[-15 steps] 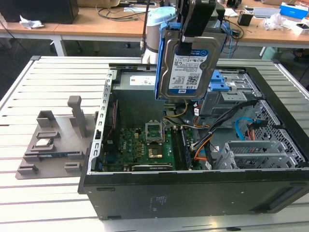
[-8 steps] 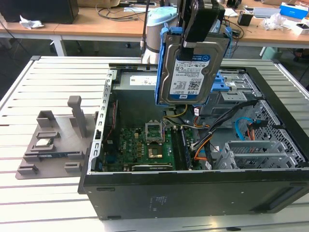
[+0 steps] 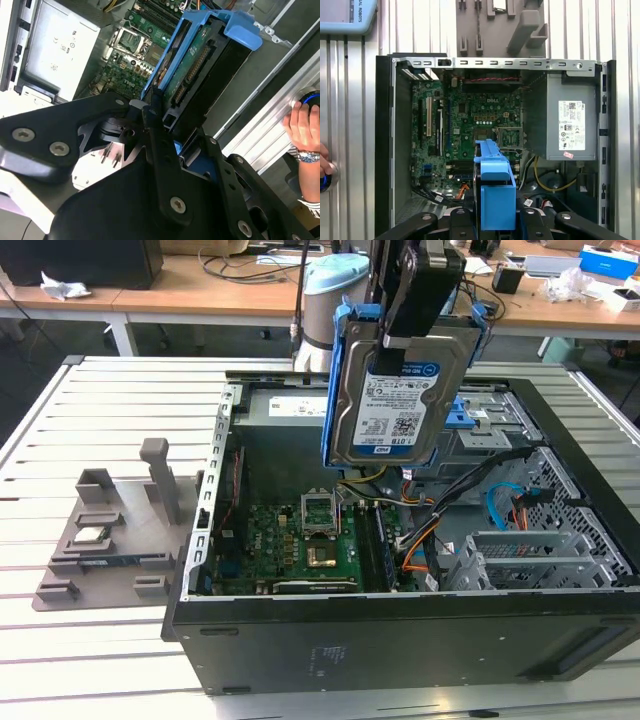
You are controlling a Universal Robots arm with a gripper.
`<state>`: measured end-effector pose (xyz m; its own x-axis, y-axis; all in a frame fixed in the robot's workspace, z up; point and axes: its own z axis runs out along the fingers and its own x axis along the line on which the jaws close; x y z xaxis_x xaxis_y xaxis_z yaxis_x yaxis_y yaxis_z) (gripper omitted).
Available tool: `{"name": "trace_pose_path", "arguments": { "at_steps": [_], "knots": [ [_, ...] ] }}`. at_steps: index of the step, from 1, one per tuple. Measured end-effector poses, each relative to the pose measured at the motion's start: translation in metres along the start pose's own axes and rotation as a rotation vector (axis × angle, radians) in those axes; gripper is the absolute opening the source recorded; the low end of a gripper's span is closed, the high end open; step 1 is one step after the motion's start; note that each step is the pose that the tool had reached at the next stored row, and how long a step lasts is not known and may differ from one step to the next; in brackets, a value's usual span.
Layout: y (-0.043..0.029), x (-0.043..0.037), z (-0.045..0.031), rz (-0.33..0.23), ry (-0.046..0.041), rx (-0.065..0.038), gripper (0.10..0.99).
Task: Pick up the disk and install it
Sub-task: 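Pick up the disk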
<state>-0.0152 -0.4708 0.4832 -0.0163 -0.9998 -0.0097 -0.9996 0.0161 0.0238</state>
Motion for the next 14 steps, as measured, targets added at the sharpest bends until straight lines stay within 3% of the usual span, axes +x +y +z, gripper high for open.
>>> {"name": "trace_pose_path", "arguments": {
  "at_steps": [14],
  "knots": [
    [-0.0003, 0.0173, 0.0013, 0.0, 0.0, 0.0, 0.365]
  ]
}}
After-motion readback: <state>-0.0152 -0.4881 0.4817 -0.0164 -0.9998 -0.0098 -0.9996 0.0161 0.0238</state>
